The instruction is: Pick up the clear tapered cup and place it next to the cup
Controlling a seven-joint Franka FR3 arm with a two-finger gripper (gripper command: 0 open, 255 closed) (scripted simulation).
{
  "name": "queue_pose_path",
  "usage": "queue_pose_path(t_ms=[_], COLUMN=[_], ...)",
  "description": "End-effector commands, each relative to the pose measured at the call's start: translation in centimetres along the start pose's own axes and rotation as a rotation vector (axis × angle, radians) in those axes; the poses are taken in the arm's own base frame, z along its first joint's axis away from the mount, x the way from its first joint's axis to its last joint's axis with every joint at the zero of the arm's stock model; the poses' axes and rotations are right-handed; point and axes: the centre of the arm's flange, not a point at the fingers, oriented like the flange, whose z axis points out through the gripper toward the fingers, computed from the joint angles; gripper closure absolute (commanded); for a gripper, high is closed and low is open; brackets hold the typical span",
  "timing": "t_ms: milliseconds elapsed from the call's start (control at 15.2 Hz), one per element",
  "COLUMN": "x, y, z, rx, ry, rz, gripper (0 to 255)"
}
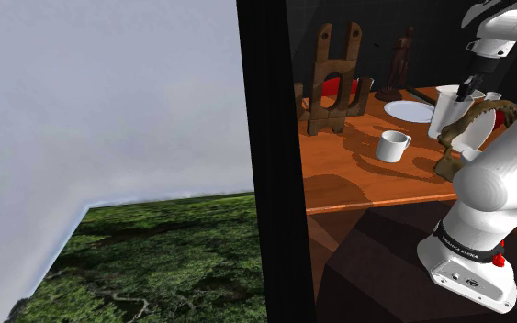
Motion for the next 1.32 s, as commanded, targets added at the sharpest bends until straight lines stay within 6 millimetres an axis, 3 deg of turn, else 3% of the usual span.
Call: queue_pose_path(t_ms=[0, 924, 1254], x=[0.0, -0.4, -0.4], y=[0.0, 0.8, 0.9], z=[1.2, 8.5, 8.9], rx=[-0.001, -0.001, -0.001], ry=[0.000, 0.000, 0.000], rz=[0.000, 0.000, 0.000], gripper=[255, 255, 255])
